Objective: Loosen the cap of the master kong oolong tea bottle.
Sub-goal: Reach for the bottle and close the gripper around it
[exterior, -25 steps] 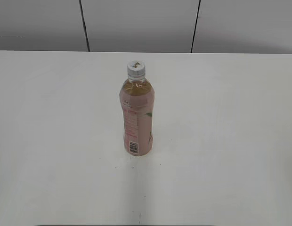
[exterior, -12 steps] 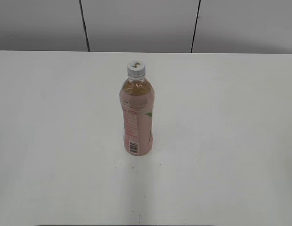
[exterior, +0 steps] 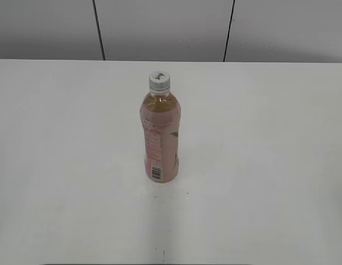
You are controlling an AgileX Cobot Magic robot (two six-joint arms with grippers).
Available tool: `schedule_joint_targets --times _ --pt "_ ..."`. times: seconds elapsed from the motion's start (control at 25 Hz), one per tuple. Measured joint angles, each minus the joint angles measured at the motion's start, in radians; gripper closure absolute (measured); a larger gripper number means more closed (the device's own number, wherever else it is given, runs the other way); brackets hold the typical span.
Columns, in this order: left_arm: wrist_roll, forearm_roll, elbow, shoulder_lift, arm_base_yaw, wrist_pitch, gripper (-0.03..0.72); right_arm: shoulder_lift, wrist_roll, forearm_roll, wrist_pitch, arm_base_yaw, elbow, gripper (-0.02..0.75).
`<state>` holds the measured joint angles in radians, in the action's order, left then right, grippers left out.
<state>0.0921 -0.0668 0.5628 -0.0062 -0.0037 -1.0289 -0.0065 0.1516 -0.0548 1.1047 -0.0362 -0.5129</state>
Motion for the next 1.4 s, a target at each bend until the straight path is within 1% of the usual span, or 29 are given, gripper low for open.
schedule_joint_targets --times 0.16,0.24,0.36,0.52,0.6,0.72,0.92,1.0,1.08,1.24,1.4 --pt "-0.001 0.009 0.0 0.0 0.0 0.007 0.447 0.0 0.0 0.0 0.0 0.0 0.0 0.366" --pt "-0.023 0.027 0.009 0.01 0.0 0.035 0.447 0.0 0.0 0.0 0.0 0.0 0.0 0.366" --pt "-0.072 0.057 0.013 0.03 0.0 0.17 0.447 0.0 0.0 0.0 0.0 0.0 0.0 0.366" --pt "-0.092 0.09 -0.002 0.077 0.0 0.358 0.447 0.0 0.0 0.0 0.0 0.0 0.0 0.366" --pt "-0.092 0.095 -0.032 0.108 0.0 0.433 0.447 0.0 0.0 0.0 0.0 0.0 0.0 0.366" --pt "-0.105 0.102 -0.113 0.145 0.0 0.568 0.447 0.0 0.0 0.0 0.0 0.0 0.0 0.366" --pt "-0.109 0.145 -0.304 0.214 0.0 0.889 0.447 0.0 0.0 0.0 0.0 0.0 0.0 0.366" --pt "-0.109 0.169 -0.361 0.244 0.0 0.997 0.447 0.0 0.0 0.0 0.0 0.0 0.0 0.366" --pt "-0.109 0.187 -0.38 0.276 0.0 1.06 0.447 0.0 0.0 0.0 0.0 0.0 0.0 0.366" --pt "-0.109 0.188 -0.383 0.376 -0.006 1.171 0.447 0.0 0.0 0.0 0.0 0.0 0.0 0.366" --pt "-0.109 0.17 -0.383 0.535 -0.061 1.296 0.447 0.0 0.0 0.0 0.0 0.0 0.0 0.366"
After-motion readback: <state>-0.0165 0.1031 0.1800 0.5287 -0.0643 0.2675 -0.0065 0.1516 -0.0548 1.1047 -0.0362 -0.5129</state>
